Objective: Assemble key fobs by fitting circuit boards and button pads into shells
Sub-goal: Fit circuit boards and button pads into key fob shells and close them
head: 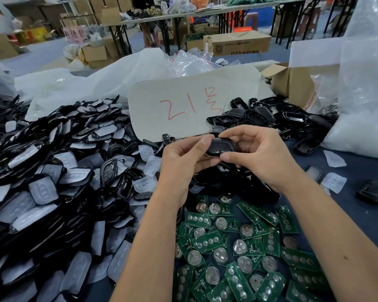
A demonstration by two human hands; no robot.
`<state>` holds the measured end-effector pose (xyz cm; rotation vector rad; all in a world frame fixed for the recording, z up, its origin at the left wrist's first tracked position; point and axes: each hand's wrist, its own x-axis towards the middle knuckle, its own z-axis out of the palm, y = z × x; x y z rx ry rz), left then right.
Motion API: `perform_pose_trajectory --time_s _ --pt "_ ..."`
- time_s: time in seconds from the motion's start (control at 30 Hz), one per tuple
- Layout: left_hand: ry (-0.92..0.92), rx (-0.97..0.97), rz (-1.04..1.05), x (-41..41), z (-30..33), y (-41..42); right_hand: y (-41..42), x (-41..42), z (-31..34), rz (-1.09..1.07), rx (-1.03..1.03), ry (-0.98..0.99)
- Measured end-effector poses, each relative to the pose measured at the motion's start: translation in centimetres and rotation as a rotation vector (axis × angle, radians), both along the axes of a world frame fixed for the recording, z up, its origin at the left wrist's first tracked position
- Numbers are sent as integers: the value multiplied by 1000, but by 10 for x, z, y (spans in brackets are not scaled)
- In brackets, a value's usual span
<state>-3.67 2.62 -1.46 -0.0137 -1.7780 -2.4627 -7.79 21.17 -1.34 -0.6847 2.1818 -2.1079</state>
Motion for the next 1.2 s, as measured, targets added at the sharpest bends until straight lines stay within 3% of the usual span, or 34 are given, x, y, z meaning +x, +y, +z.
perform_pose_trajectory --time_s 0.4,0.7,1.2 --pt "-62 7 96 -2 -1 0 -6 -1 -3 -30 27 48" --pt "62 -7 83 -1 1 0 -8 -1 -4 -75 -100 -64" --pt "199 -49 34 2 5 -4 -7 7 6 -15 -234 -53"
